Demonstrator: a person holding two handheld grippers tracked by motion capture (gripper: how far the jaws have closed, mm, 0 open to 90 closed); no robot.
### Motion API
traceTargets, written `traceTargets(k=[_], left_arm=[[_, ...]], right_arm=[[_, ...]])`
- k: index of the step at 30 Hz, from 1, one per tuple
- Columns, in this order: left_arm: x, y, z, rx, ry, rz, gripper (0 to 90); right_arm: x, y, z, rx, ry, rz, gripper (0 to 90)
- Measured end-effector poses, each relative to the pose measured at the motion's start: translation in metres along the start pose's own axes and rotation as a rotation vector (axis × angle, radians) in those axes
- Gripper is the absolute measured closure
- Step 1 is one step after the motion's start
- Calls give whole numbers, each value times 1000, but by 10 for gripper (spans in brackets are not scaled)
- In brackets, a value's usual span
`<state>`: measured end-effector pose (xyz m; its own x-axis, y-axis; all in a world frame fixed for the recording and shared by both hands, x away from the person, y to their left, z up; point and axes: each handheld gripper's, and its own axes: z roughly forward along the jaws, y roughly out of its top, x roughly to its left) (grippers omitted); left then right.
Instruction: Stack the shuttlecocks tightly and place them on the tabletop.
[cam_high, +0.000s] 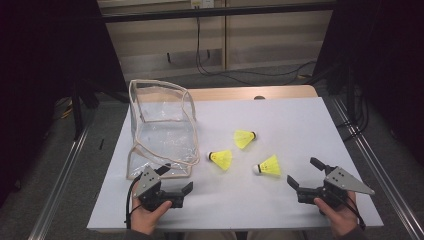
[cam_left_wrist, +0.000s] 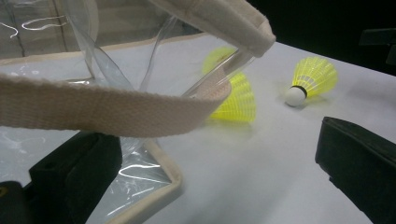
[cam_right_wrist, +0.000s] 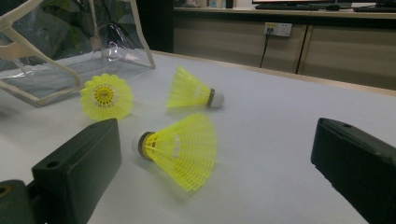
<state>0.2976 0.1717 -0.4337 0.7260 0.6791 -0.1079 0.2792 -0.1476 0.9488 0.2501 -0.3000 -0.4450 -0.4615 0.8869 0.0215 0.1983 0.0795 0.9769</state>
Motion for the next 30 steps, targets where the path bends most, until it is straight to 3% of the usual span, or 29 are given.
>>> traceTargets(k=[8, 24, 30], left_arm=[[-4, -2, -2, 17, 6, 3, 12], [-7, -5, 9, 62, -36, 11, 28], [-14, -4, 18, 75, -65, 22, 29]], right_arm=[[1, -1, 1, 7, -3, -2, 14], [2, -1, 3, 11, 4, -9, 14], [2, -1, 1, 11, -1, -9, 14]])
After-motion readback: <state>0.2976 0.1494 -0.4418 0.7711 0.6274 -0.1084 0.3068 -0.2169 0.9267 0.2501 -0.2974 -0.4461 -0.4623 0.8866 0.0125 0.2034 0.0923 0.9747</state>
